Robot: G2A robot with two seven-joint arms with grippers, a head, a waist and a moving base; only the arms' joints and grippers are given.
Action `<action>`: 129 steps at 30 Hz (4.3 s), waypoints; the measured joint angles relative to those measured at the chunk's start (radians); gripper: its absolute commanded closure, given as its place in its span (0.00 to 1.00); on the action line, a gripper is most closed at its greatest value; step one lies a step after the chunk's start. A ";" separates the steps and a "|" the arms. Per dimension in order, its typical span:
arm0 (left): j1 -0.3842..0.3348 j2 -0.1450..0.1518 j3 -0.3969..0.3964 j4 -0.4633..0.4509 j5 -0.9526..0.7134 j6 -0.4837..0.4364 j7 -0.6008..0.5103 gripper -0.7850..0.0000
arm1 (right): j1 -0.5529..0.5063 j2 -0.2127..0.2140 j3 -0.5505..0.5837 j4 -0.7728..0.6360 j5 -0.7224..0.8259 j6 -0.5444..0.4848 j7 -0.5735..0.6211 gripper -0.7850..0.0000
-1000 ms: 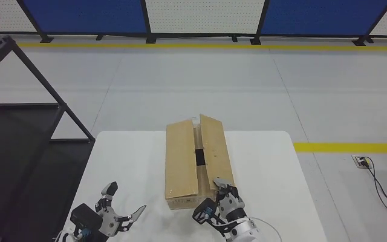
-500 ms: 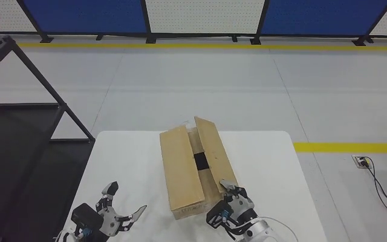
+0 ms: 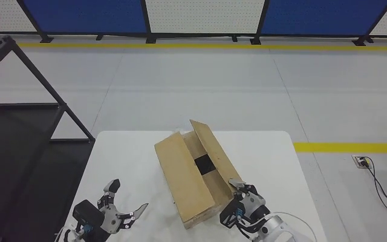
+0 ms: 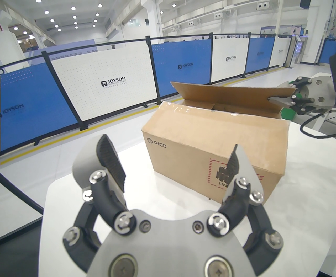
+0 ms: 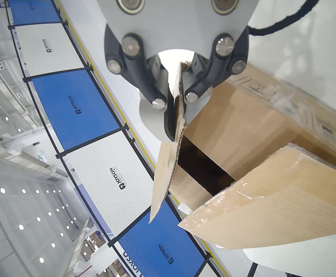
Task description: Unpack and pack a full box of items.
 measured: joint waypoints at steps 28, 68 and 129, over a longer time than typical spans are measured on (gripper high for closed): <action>0.010 0.003 0.012 -0.013 0.015 -0.032 0.005 0.00 | 0.022 0.023 0.061 0.028 0.089 -0.169 -0.102 1.00; 0.019 0.007 0.008 -0.014 0.024 -0.048 0.037 0.00 | 0.147 0.105 0.169 0.172 0.262 -0.478 -0.353 0.00; -0.034 -0.013 0.021 0.050 -0.075 0.239 -0.114 0.00 | 0.058 0.117 0.011 0.164 0.278 0.081 -0.078 0.00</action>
